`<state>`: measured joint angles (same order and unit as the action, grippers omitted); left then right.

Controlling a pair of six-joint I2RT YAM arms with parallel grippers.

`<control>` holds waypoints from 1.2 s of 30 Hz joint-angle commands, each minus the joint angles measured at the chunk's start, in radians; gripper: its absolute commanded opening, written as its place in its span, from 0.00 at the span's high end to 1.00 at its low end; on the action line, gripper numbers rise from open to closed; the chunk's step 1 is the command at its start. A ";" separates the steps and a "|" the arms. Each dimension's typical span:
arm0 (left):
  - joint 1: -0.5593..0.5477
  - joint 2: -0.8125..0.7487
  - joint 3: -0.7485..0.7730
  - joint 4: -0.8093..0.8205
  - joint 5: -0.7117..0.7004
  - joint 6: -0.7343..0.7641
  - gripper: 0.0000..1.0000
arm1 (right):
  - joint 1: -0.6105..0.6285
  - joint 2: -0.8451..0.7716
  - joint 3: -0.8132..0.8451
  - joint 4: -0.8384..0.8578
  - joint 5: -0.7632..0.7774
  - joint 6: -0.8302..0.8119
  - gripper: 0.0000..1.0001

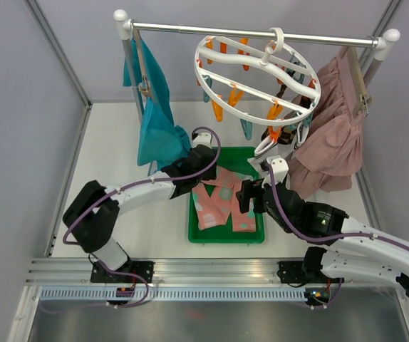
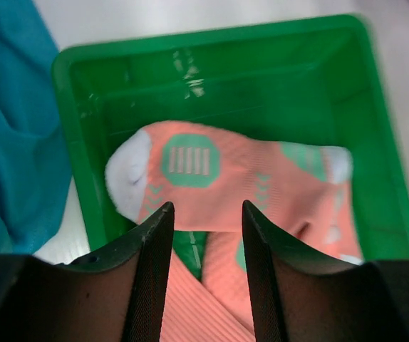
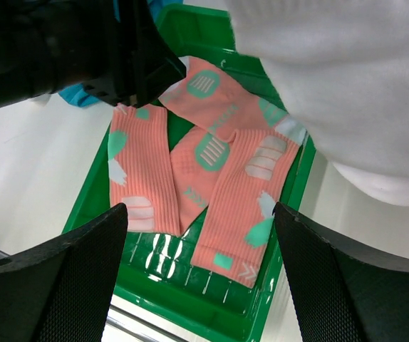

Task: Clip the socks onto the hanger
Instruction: Pick up the sock from the bin.

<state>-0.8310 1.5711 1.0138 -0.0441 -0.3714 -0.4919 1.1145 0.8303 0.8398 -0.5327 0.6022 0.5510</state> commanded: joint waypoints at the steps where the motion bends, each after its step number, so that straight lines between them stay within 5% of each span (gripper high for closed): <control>1: 0.024 0.084 0.092 -0.006 -0.011 -0.070 0.52 | -0.001 0.018 -0.008 0.045 0.019 0.017 0.11; 27: 0.084 0.466 0.388 -0.270 -0.227 -0.169 0.52 | -0.001 0.093 0.041 0.060 0.021 -0.091 0.08; 30: 0.086 0.461 0.367 -0.241 -0.195 -0.152 0.58 | -0.002 0.095 0.038 0.065 0.021 -0.080 0.08; 36: 0.089 0.386 0.309 -0.176 -0.112 -0.097 0.97 | -0.002 0.101 0.042 0.069 0.022 -0.069 0.09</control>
<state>-0.7456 2.0277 1.3529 -0.2691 -0.5350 -0.6147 1.1145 0.9295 0.8406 -0.5049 0.6167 0.4747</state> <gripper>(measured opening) 0.077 0.916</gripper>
